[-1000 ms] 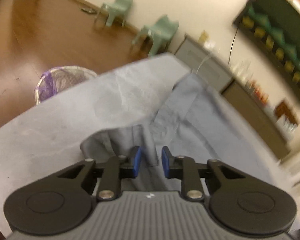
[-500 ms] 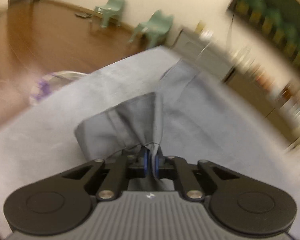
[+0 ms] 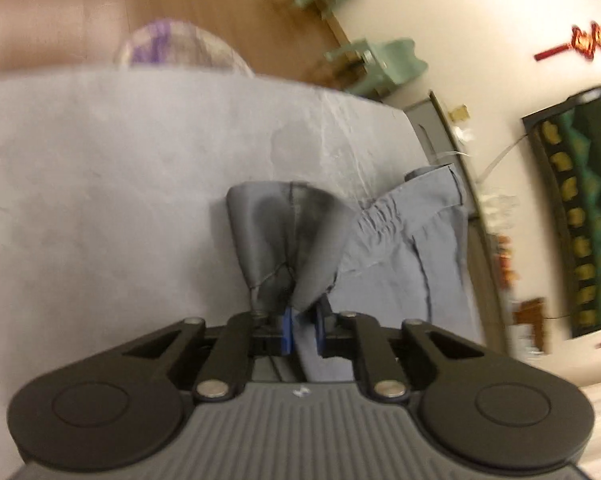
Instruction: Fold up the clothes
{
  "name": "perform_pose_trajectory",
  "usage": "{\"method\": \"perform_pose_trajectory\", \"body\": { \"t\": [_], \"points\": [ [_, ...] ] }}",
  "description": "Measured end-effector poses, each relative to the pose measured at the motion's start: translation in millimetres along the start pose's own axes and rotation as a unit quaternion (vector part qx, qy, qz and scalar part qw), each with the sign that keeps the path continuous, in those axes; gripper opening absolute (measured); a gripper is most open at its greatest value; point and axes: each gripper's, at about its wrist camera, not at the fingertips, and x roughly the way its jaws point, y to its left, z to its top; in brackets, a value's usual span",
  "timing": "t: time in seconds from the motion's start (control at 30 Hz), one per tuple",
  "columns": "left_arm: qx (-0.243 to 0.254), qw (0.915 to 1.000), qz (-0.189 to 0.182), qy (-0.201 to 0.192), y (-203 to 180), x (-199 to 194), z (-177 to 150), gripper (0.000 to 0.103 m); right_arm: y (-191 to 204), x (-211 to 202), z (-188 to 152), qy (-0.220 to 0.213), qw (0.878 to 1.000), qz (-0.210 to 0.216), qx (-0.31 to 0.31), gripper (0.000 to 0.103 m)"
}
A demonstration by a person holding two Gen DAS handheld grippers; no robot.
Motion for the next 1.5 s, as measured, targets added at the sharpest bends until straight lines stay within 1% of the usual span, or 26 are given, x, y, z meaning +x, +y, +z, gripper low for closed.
{"method": "perform_pose_trajectory", "body": {
  "t": [0.03,0.07,0.17,0.23,0.27,0.33,0.37,0.43,0.47,0.57,0.6,0.63,0.67,0.73,0.87,0.93,1.0,1.07,1.1,1.13,1.2,1.23,1.3,1.37,1.43,1.5],
  "points": [
    [0.02,0.9991,0.024,-0.029,-10.3,-11.9,-6.7,0.022,-20.5,-28.1,-3.2,-0.013,1.0,-0.016,0.02,0.051],
    [0.042,0.9959,0.052,-0.061,-20.6,-23.5,-13.9,0.033,-42.4,-58.7,-7.2,-0.027,0.998,-0.038,0.041,0.052],
    [0.096,0.9773,0.116,-0.149,-49.1,-53.0,-35.4,0.042,-107.0,-151.6,-24.0,-0.085,0.981,-0.134,0.108,0.053],
    [0.123,0.9629,0.14,-0.196,-66.6,-64.5,-46.6,0.042,-152.8,-218.0,-40.7,-0.139,0.954,-0.201,0.171,0.053],
    [0.136,0.9577,0.139,-0.212,-75.7,-68.9,-52.0,0.042,-173.5,-250.3,-49.4,-0.168,0.935,-0.236,0.205,0.053],
    [0.162,0.9524,0.12,-0.229,-93.2,-75.3,-63.9,0.043,-207.9,-305.5,-67.9,-0.228,0.886,-0.293,0.278,0.054],
    [0.174,0.952,0.107,-0.228,-100.6,-76.5,-70.9,0.044,-223.5,-322.8,-75.4,-0.246,0.868,-0.298,0.312,0.054],
    [0.195,0.9555,0.07,-0.21,-113.6,-74.8,-86.9,0.044,-253.0,-345.2,-87.8,-0.269,0.841,-0.281,0.375,0.054],
    [0.207,0.9582,0.046,-0.192,-121.2,-72.7,-95.0,0.044,-263.8,-348.4,-90.2,-0.273,0.835,-0.269,0.394,0.054],
    [0.241,0.9657,-0.058,-0.076,-144.3,-47.2,-122.2,0.044,-286.1,-342.3,-87.8,-0.269,0.834,-0.237,0.419,0.051],
    [0.252,0.9632,-0.09,-0.03,-150.0,-37.1,-133.6,0.044,-288.0,-340.5,-83.9,-0.272,0.837,-0.237,0.412,0.039],
    [0.263,0.9575,-0.117,0.015,-155.6,-27.5,-145.7,0.044,-288.5,-338.9,-79.7,-0.276,0.842,-0.234,0.401,0.013],
    [0.277,0.9494,-0.14,0.05,-161.4,-19.5,-157.2,0.044,-289.0,-337.3,-75.4,-0.28,0.846,-0.231,0.39,0.011],
    [0.318,0.9264,-0.175,0.099,-174.7,-7.7,-176.8,0.044,-284.8,-338.3,-58.9,-0.301,0.857,-0.23,0.35,0.003],
    [0.419,0.8659,-0.22,0.162,-199.0,-0.3,-220.7,0.047,-293.5,-341.9,-39.5,-0.305,0.866,-0.205,0.339,0.004],
    [0.456,0.8431,-0.221,0.181,-203.1,3.5,-242.5,0.047,-299.7,-334.1,-32.8,-0.295,0.87,-0.195,0.345,0.019],
    [0.49,0.8203,-0.218,0.197,-205.0,2.7,-267.3,0.047,-303.6,-324.1,-23.7,-0.28,0.874,-0.216,0.334,0.029],
    [0.521,0.8025,-0.209,0.203,-205.2,1.6,-289.9,0.047,-299.3,-322.2,-8.1,-0.283,0.88,-0.25,0.288,0.008],
    [0.529,0.7988,-0.202,0.202,-204.8,3.1,-296.4,0.047,-297.2,-321.3,-0.3,-0.284,0.882,-0.267,0.264,0.002],
    [0.538,0.7949,-0.195,0.202,-204.4,4.7,-302.9,0.047,-285.2,-329.1,5.8,-0.314,0.883,-0.269,0.222,0.0],
    [0.542,0.7952,-0.182,0.202,-200.9,8.6,-309.6,0.047,-250.5,-353.1,11.4,-0.378,0.88,-0.249,0.142,0.0],
    [0.542,0.7962,-0.18,0.199,-200.1,8.6,-310.4,0.047,-248.5,-357.0,10.7,-0.381,0.879,-0.249,0.141,0.0],
    [0.541,0.7998,-0.175,0.192,-202.0,12.3,-307.5,0.047,-272.8,-348.6,4.3,-0.332,0.88,-0.272,0.202,0.0],
    [0.534,0.8052,-0.173,0.192,-205.6,14.5,-305.7,0.047,-312.7,-330.3,-8.8,-0.261,0.869,-0.306,0.287,0.0],
    [0.532,0.8067,-0.171,0.192,-207.6,14.6,-305.8,0.047,-336.2,-321.7,-21.4,-0.237,0.861,-0.307,0.329,0.0],
    [0.537,0.8045,-0.17,0.188,-209.6,13.2,-308.5,0.048,-337.6,-321.3,-20.7,-0.235,0.863,-0.31,0.323,0.0]
  ]
}}
